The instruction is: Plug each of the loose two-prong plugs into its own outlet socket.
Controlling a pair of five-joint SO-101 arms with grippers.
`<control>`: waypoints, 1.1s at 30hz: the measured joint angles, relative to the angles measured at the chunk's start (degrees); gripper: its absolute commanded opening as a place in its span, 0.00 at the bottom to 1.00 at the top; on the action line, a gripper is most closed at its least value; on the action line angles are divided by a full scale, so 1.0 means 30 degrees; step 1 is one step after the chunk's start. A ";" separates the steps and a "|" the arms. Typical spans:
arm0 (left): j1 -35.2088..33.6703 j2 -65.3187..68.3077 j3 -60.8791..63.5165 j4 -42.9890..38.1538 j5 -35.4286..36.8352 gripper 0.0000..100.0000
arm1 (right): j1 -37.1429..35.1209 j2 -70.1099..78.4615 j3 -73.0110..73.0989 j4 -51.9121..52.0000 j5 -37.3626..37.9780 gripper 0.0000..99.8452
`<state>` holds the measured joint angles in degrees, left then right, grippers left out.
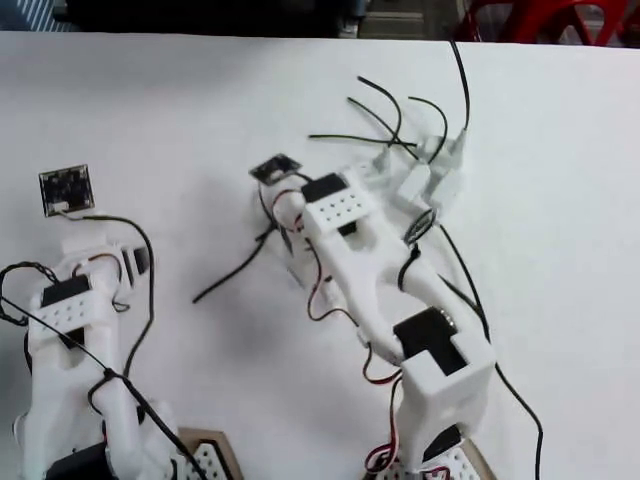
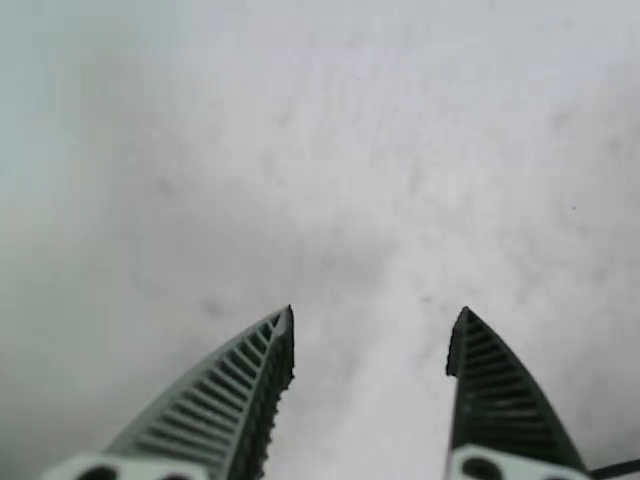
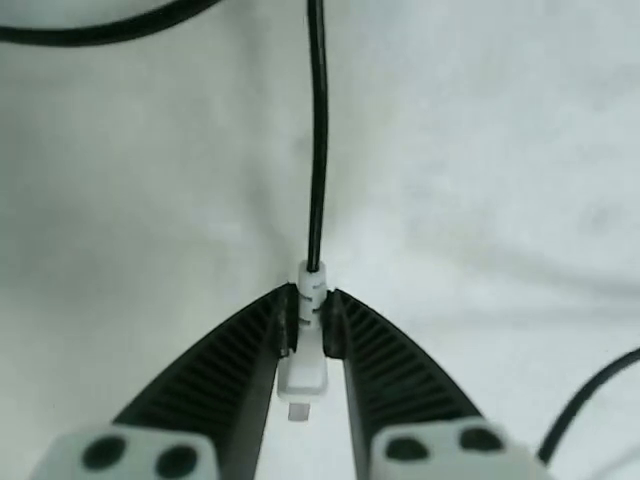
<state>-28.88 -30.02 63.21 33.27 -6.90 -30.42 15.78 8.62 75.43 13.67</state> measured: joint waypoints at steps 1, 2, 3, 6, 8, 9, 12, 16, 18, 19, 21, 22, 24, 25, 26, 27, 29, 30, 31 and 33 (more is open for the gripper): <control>0.0000 0.0000 0.0000 0.0000 0.0000 0.25 | 0.0000 0.0000 0.0322 -0.0352 0.0000 0.02; 0.0000 0.0000 0.0000 0.0000 0.0000 0.25 | 0.0000 0.0000 0.0498 -0.0498 0.0000 0.02; 0.0000 0.0000 0.0000 0.0000 0.0000 0.25 | 0.0000 0.0000 0.0586 -0.0557 0.0000 0.02; 0.0000 0.0000 0.0000 0.0000 0.0000 0.25 | 0.0000 0.0000 0.0615 -0.0615 0.0000 0.02; 0.0000 0.0000 0.0000 0.0000 0.0000 0.25 | 0.0000 0.0000 0.0615 -0.0527 0.0000 0.03; 0.0000 0.0000 0.0000 0.0000 0.0000 0.25 | 0.0000 0.0000 0.0615 -0.0352 0.0000 0.05; 0.0000 0.0000 0.0000 0.0000 0.0000 0.25 | 0.0000 0.0410 0.0586 0.0117 0.0000 0.11; 0.0000 0.0000 0.0000 0.0000 0.0000 0.25 | 0.0029 0.0791 0.0615 0.0762 0.0000 0.08; 0.0000 0.0000 0.0000 0.0000 0.0000 0.25 | 0.0000 0.0791 0.0615 0.0850 0.0000 0.07; 0.0000 0.0000 0.0000 0.0000 0.0000 0.25 | 0.0000 0.0791 0.0615 0.0850 0.0029 0.07; 0.0000 0.0000 0.0000 0.0000 0.0000 0.25 | 0.0000 0.0791 0.0615 0.0996 0.0029 0.07; 0.0000 0.0000 0.0000 0.0000 0.0000 0.25 | 0.0000 0.0791 0.0615 0.1084 0.0029 0.07; 0.0000 0.0000 0.0000 0.0000 0.0000 0.25 | 0.0000 0.0821 0.0264 0.1582 0.0029 0.07; 0.0000 0.0000 0.0000 0.0000 0.0000 0.25 | 0.0029 0.0821 0.0000 0.1993 0.0029 0.07; 0.0000 0.0000 0.0000 0.0000 0.0000 0.25 | 0.0029 0.0821 -0.0264 0.2344 0.0029 0.07; 0.0000 0.0000 0.0000 0.0000 0.0000 0.25 | 0.0029 0.0821 -0.0498 0.2696 0.0029 0.07; 0.0000 0.0000 0.0000 0.0000 0.0000 0.25 | 0.0029 0.0821 -0.0703 0.3194 0.0029 0.07; 0.0000 0.0000 0.0000 0.0000 0.0000 0.25 | 0.0029 0.0821 -0.0762 0.3341 0.0029 0.07; 0.0000 0.0000 0.0000 0.0000 0.0000 0.25 | 0.0029 0.0821 -0.0762 0.3429 0.0029 0.07; 0.0000 0.0000 0.0000 0.0000 0.0000 0.25 | 0.0029 0.0967 -0.0762 0.3487 0.0029 0.07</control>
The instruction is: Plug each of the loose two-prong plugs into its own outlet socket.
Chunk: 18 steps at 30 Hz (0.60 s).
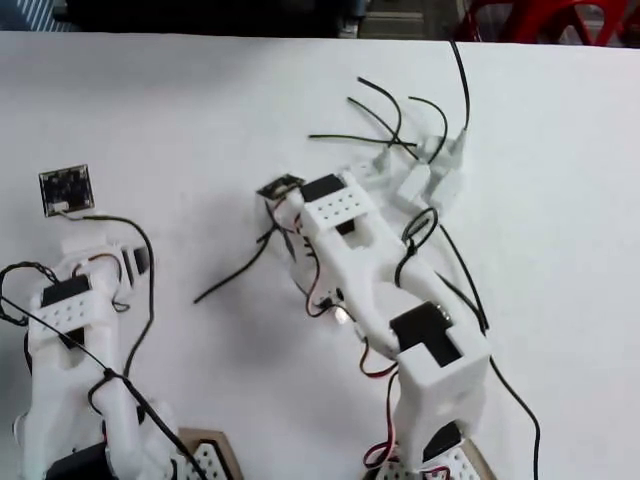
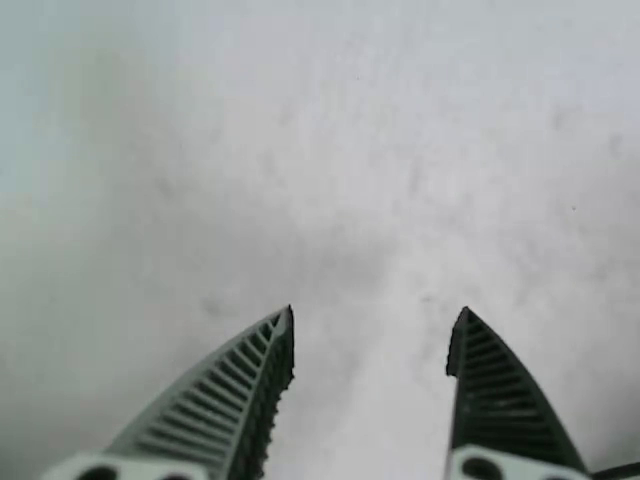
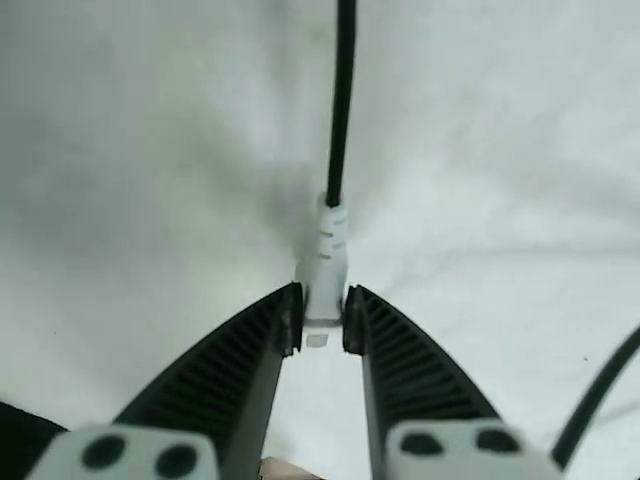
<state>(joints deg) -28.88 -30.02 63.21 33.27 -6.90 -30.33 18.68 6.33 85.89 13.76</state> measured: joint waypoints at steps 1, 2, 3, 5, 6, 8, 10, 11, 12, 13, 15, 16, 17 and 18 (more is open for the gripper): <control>0.0000 0.0000 0.0000 0.0000 0.0000 0.25 | 0.0000 0.0176 0.0000 0.0000 0.0000 0.07; 0.0000 0.0000 0.0000 0.0000 0.0000 0.25 | 0.0000 0.0352 -0.0029 0.0000 0.0000 0.07; 0.0000 0.0000 0.0000 0.0000 0.0000 0.25 | 0.0000 0.0557 -0.0059 0.0000 0.0000 0.07; 0.0000 0.0000 0.0000 0.0000 0.0000 0.25 | 0.0000 0.1055 -0.0234 0.0000 0.0000 0.07; 0.0000 0.0000 0.0000 0.0000 0.0000 0.25 | 0.0000 0.1201 -0.0322 0.0000 0.0000 0.07; 0.0000 0.0000 0.0000 0.0000 0.0000 0.25 | 0.0000 0.1289 -0.0586 0.0000 0.0000 0.07; 0.0000 0.0000 0.0000 0.0000 0.0000 0.25 | 0.0205 0.1289 -0.0850 0.0000 0.0000 0.05; 0.0000 0.0000 0.0000 0.0000 0.0000 0.25 | 0.0352 0.1319 -0.0996 0.0000 0.0000 0.03; 0.0000 0.0000 0.0000 0.0000 0.0000 0.25 | 0.0440 0.1319 -0.1143 0.0000 0.0000 0.02; 0.0000 0.0000 0.0000 0.0000 0.0000 0.25 | 0.0498 0.1319 -0.1260 0.0000 0.0000 0.02; 0.0000 0.0000 0.0000 0.0000 0.0000 0.25 | 0.0557 0.1319 -0.1319 0.0000 0.0000 0.02; 0.0000 0.0000 0.0000 0.0000 0.0000 0.25 | 0.0586 0.1319 -0.1319 0.0000 0.0000 0.02; 0.0000 0.0000 0.0000 0.0000 0.0000 0.25 | 0.0586 0.1319 -0.1319 0.0000 0.0000 0.02; 0.0000 0.0000 0.0000 0.0000 0.0000 0.25 | 0.0586 0.1319 -0.1319 0.0000 0.0000 0.02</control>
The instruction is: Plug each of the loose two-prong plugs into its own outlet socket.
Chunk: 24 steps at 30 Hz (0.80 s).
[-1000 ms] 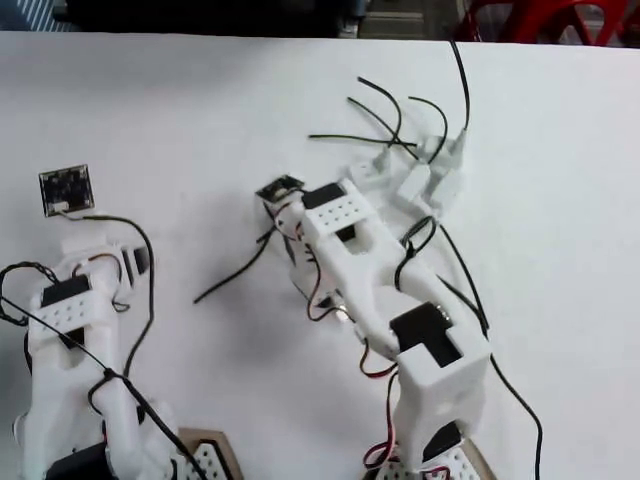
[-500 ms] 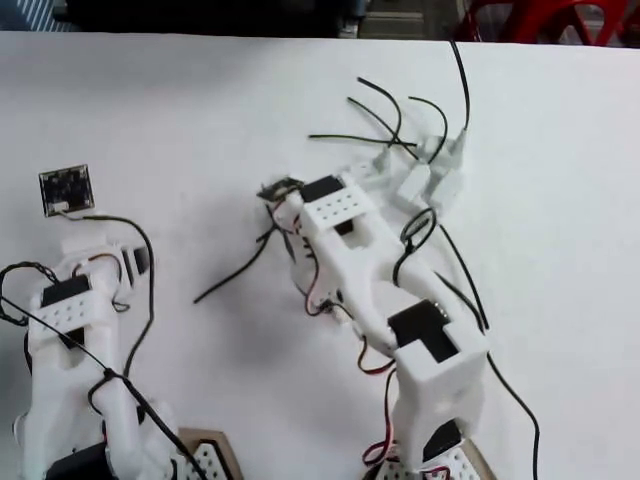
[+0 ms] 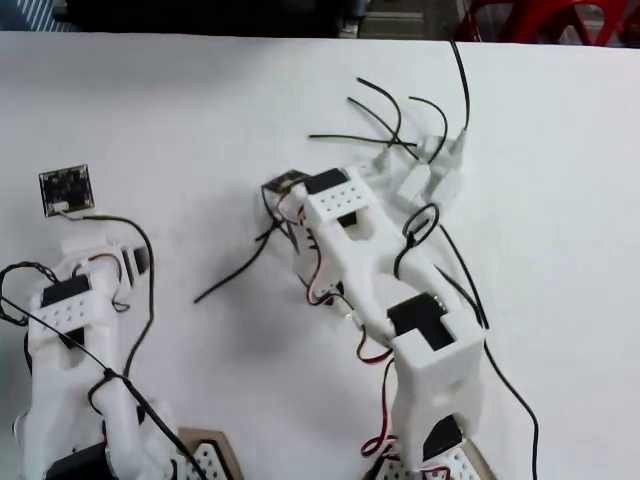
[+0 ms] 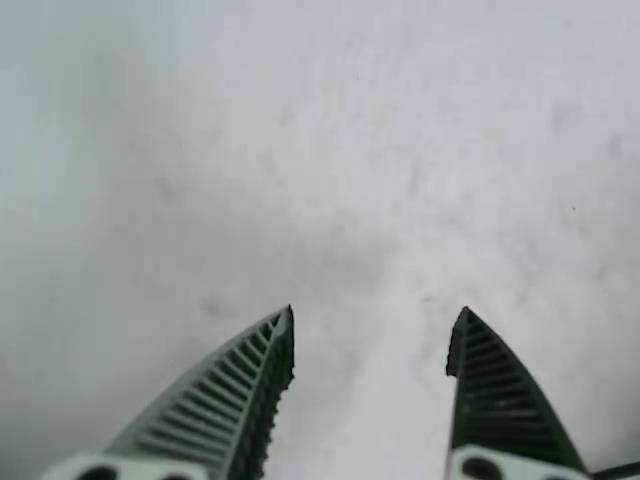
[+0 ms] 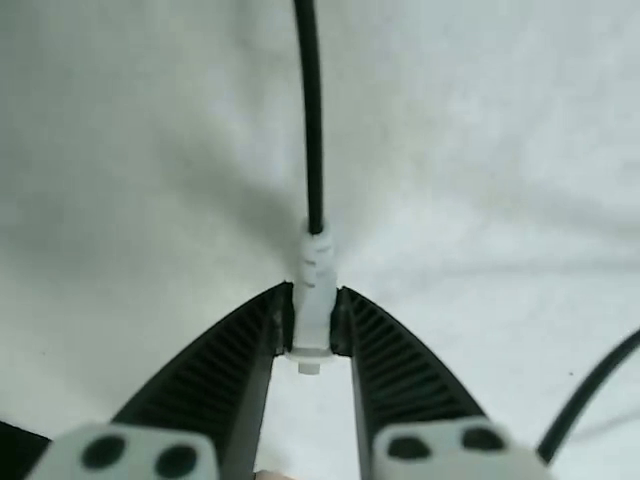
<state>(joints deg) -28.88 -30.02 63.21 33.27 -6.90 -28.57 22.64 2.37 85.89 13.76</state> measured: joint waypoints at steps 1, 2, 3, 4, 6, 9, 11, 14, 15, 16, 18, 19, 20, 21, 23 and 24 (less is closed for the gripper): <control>0.0000 0.0000 0.0000 0.0000 0.0000 0.25 | 0.0000 0.0000 0.0000 0.0000 0.0000 0.02; 0.0000 0.0000 0.0000 0.0000 0.0000 0.25 | 0.0000 0.0000 0.0000 0.0000 0.0000 0.02; 0.0000 0.0000 0.0000 0.0000 0.0000 0.25 | 0.0000 0.0000 0.0000 0.0000 0.0000 0.02; 0.0000 0.0000 0.0000 0.0000 0.0000 0.25 | 0.0000 -0.0029 0.0000 0.0000 0.0000 0.02; 0.0000 0.0000 0.0000 0.0000 0.0000 0.25 | 0.0000 -0.0498 0.0000 0.0088 0.0000 0.02; 0.0000 0.0000 0.0000 0.0000 0.0000 0.25 | 0.0000 -0.2374 0.0000 0.0586 0.0000 0.02; 0.0000 0.0000 0.0000 0.0000 0.0000 0.25 | 0.0000 -0.3985 0.0000 0.0967 0.0000 0.02; 0.0000 0.0000 0.0000 0.0000 0.0000 0.25 | 0.0000 -0.6652 0.0000 0.1231 0.0000 0.02; 0.0000 0.0000 0.0000 0.0000 0.0000 0.25 | 0.0000 -0.7560 0.0205 0.1231 0.0000 0.02; 0.0000 0.0000 0.0000 0.0000 0.0000 0.25 | 0.0000 -0.8527 0.0527 0.1260 0.0000 0.02; 0.0000 0.0000 0.0000 0.0000 0.0000 0.25 | -0.0264 -1.0315 0.1553 0.0996 0.0000 0.02; 0.0029 0.0000 0.0000 0.0000 0.0000 0.25 | -0.0498 -1.1253 0.2227 0.0645 0.0000 0.02; 0.0088 0.0000 0.0000 0.0000 0.0000 0.25 | -0.0791 -1.2161 0.2989 0.0147 0.0000 0.02; 0.0205 0.0000 0.0000 0.0000 0.0000 0.25 | -0.1026 -1.3099 0.3868 -0.0469 0.0000 0.02; 0.0352 0.0000 0.0000 0.0000 0.0000 0.26 | -0.1436 -1.4945 0.5685 -0.1905 0.0000 0.02; 0.0410 0.0000 0.0000 0.0000 0.0000 0.26 | -0.1582 -1.5824 0.6623 -0.2725 0.0000 0.02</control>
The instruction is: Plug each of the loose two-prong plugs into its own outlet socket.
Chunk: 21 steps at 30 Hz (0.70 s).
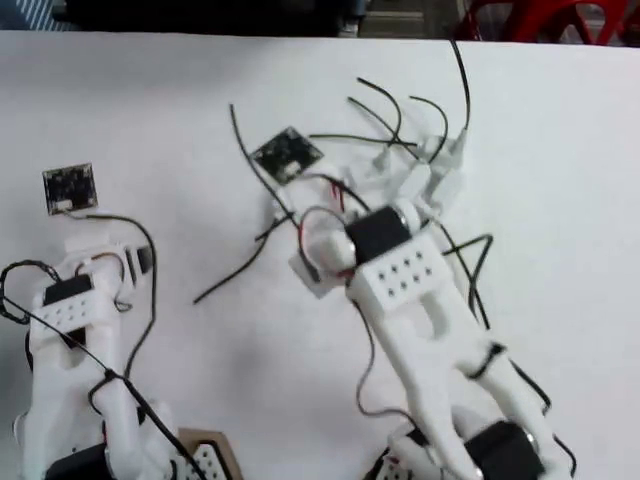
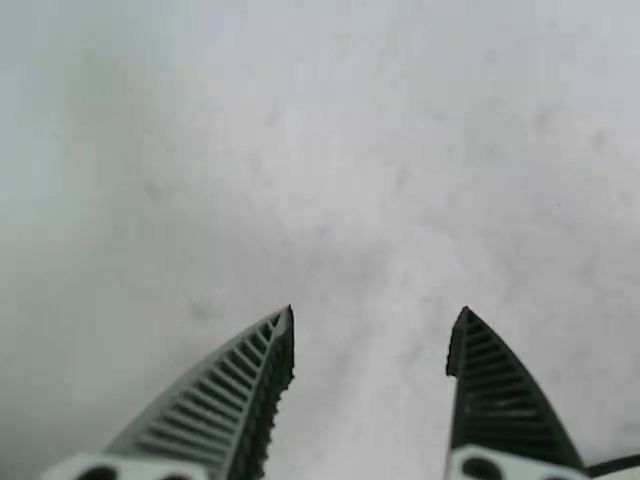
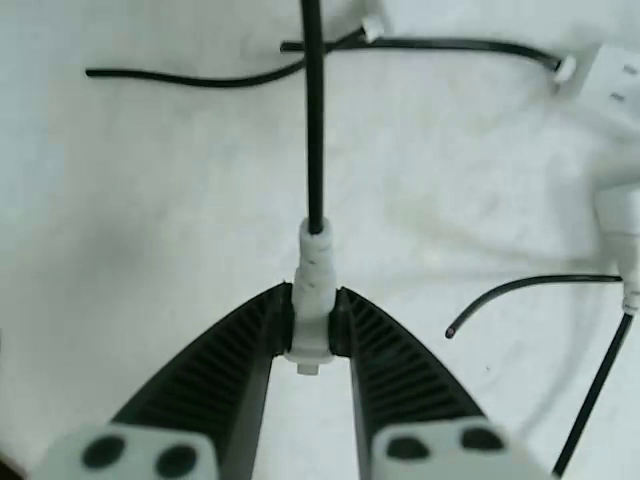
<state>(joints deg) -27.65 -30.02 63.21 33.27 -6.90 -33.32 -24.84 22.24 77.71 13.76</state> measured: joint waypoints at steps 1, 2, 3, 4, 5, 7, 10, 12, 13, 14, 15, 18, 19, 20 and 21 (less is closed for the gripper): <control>0.0000 0.0000 0.0000 0.0000 0.0000 0.26 | -0.0176 -0.0821 0.0967 -0.0850 0.0000 0.02; 0.0000 0.0000 0.0000 0.0000 0.0000 0.26 | -0.0293 -0.1524 0.1875 -0.1700 0.0000 0.02; 0.0000 0.0000 0.0000 0.0000 0.0000 0.26 | -0.0410 -0.2110 0.2725 -0.2549 0.0000 0.02; 0.0000 0.0000 0.0000 0.0000 0.0000 0.26 | -0.0498 -0.2637 0.3604 -0.3399 0.0000 0.02; 0.0000 0.0000 0.0000 0.0000 0.0000 0.26 | -0.0498 -0.3048 0.4366 -0.4278 0.0000 0.02; 0.0000 0.0000 0.0000 0.0000 0.0000 0.26 | -0.0498 -0.3575 0.5773 -0.6212 0.0000 0.02; 0.0469 0.0000 0.0000 0.0000 -0.0059 0.25 | -0.0498 -0.3839 0.7707 -0.9231 0.0000 0.02; 0.0879 0.0000 0.0000 0.0000 -0.0527 0.25 | -0.0527 -0.3839 0.8733 -1.1194 -0.0645 0.02; 0.1114 0.0000 0.0000 0.0000 -0.0733 0.26 | -0.0527 -0.3839 0.9114 -1.2103 -0.1260 0.02; 0.1319 0.0000 0.0000 0.0000 -0.0908 0.26 | -0.0527 -0.3839 0.9407 -1.2835 -0.1934 0.02; 0.1524 0.0000 0.0000 0.0000 -0.0996 0.26 | -0.0498 -0.3839 0.9524 -1.3333 -0.2696 0.02; 0.2081 0.0000 0.0000 0.0000 -0.1084 0.26 | -0.0527 -0.3868 0.9905 -1.4066 -0.4747 0.02; 0.2286 0.0000 0.0000 0.0000 -0.1084 0.26 | -0.0527 -0.3868 1.0022 -1.4154 -0.5245 0.02; 0.2491 0.0000 0.0000 0.0000 -0.1084 0.26 | -0.0527 -0.3868 1.0110 -1.4212 -0.5685 0.02; 0.2696 0.0000 0.0000 0.0000 -0.1084 0.25 | -0.0527 -0.3868 1.0286 -1.4242 -0.6037 0.02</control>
<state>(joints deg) -19.56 -30.02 63.21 33.27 -10.15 -34.90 -36.44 53.10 34.99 -4.35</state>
